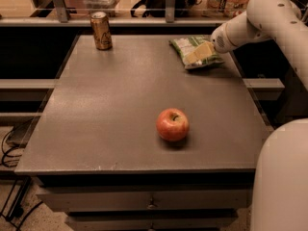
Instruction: Move green jalapeno chip bag near orange can
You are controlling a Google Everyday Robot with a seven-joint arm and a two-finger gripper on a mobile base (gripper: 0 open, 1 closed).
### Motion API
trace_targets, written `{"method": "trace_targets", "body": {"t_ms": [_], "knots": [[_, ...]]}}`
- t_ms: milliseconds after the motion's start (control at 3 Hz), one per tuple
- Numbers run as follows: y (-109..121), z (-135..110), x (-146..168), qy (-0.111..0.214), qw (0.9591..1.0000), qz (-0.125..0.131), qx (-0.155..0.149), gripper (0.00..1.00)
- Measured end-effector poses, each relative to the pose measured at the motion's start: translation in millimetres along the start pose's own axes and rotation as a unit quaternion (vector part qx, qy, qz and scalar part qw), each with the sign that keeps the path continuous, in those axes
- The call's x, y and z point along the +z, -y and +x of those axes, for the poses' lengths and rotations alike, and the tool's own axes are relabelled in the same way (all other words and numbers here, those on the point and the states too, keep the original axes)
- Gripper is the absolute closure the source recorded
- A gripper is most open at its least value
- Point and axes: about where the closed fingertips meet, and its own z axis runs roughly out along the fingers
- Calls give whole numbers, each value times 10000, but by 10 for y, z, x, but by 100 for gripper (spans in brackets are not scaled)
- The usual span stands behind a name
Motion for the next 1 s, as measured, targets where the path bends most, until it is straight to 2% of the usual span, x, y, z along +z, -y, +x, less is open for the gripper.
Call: {"method": "trace_targets", "body": {"t_ms": [667,1000], "knots": [[-32,-18,-12,-3,10000,-29,-10,64],[-112,-285,-217,181,9993,56,-317,100]]}}
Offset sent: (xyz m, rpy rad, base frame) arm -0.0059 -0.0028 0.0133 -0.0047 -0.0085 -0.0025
